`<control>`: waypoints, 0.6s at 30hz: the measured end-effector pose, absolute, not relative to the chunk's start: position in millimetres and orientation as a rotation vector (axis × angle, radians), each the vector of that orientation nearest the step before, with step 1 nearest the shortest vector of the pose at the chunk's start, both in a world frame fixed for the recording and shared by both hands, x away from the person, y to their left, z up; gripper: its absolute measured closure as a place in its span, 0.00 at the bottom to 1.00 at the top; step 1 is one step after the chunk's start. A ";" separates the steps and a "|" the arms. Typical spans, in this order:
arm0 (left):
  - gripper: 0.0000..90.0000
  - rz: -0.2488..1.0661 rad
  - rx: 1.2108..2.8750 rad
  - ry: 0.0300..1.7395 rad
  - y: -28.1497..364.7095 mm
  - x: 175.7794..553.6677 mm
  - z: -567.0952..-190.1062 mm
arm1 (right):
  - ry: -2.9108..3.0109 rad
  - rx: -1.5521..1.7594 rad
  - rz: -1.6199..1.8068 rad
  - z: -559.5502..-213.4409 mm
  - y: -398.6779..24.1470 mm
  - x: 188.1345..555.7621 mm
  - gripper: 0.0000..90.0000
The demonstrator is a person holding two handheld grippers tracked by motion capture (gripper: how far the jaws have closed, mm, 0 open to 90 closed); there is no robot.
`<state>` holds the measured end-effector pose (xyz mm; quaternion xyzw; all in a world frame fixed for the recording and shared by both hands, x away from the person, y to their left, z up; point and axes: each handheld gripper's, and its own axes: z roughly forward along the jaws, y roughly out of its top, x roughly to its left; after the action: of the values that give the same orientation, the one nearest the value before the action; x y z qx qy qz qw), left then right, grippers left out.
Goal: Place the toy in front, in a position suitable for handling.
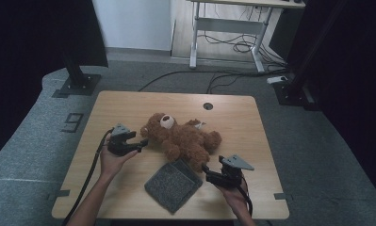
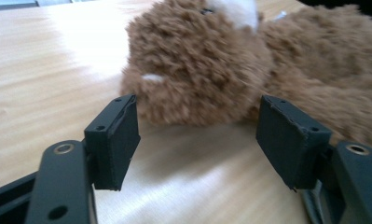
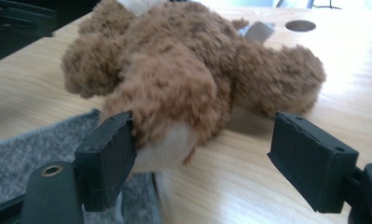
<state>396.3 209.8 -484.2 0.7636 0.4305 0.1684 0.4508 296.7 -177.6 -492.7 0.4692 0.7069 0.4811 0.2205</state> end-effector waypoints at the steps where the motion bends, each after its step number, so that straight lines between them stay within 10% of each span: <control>1: 0.34 0.424 1.901 1.069 209.1 400.9 -485.1 | 1.955 1.297 1.330 -492.7 -177.6 296.7 0.24; 18: 0.39 0.419 1.941 1.119 207.4 438.2 -506.2 | 1.970 1.274 1.302 -493.1 -154.5 308.6 0.25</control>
<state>438.2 207.4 -506.2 0.7736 0.4459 0.1671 0.4181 308.6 -154.5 -493.1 0.4624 0.7150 0.4725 0.2272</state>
